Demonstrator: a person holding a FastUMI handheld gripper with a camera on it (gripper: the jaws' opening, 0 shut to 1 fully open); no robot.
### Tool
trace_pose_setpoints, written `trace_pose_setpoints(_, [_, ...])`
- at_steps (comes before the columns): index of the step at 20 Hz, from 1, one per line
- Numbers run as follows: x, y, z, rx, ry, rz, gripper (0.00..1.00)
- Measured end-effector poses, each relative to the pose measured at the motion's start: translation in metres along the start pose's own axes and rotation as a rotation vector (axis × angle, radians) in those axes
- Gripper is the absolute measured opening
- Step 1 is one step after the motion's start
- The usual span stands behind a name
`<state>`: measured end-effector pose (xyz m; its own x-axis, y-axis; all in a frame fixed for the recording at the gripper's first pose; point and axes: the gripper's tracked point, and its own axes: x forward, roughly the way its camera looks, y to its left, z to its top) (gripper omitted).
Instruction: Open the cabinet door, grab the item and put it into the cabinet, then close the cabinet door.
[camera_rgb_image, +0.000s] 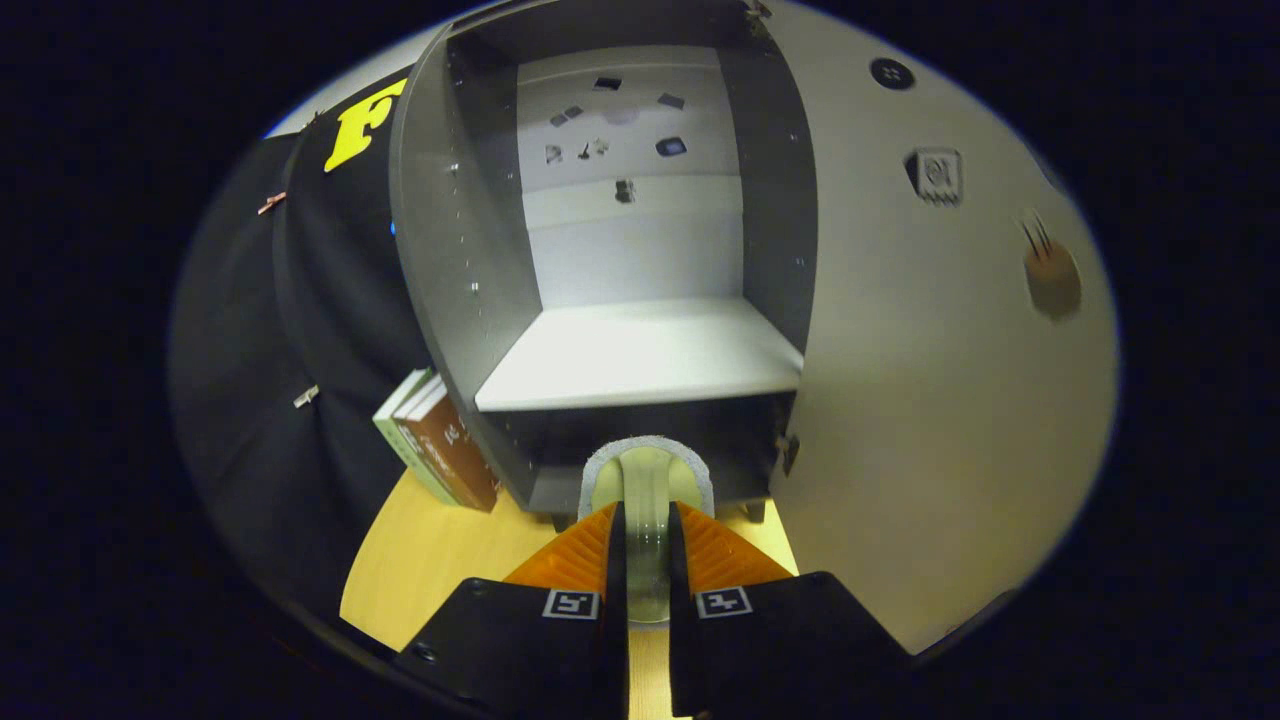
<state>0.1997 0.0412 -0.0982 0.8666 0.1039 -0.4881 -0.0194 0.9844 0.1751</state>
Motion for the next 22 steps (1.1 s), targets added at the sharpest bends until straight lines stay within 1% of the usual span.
trace_pose_setpoints(2, [0.022, 0.003, 0.034, -0.027, -0.034, -0.016, 0.20])
trace_pose_setpoints(4, [0.044, 0.008, 0.065, -0.022, -0.056, -0.019, 0.20])
trace_pose_setpoints(8, [0.099, 0.014, 0.095, -0.009, -0.051, -0.030, 0.20])
trace_pose_setpoints(11, [0.137, 0.018, 0.101, 0.024, -0.018, -0.030, 0.20])
trace_pose_setpoints(16, [0.187, 0.018, 0.105, 0.020, 0.010, -0.041, 0.20])
trace_pose_setpoints(18, [0.202, 0.018, 0.102, 0.043, 0.034, -0.039, 0.20])
trace_pose_setpoints(22, [0.221, 0.016, 0.110, 0.074, 0.023, -0.050, 0.21])
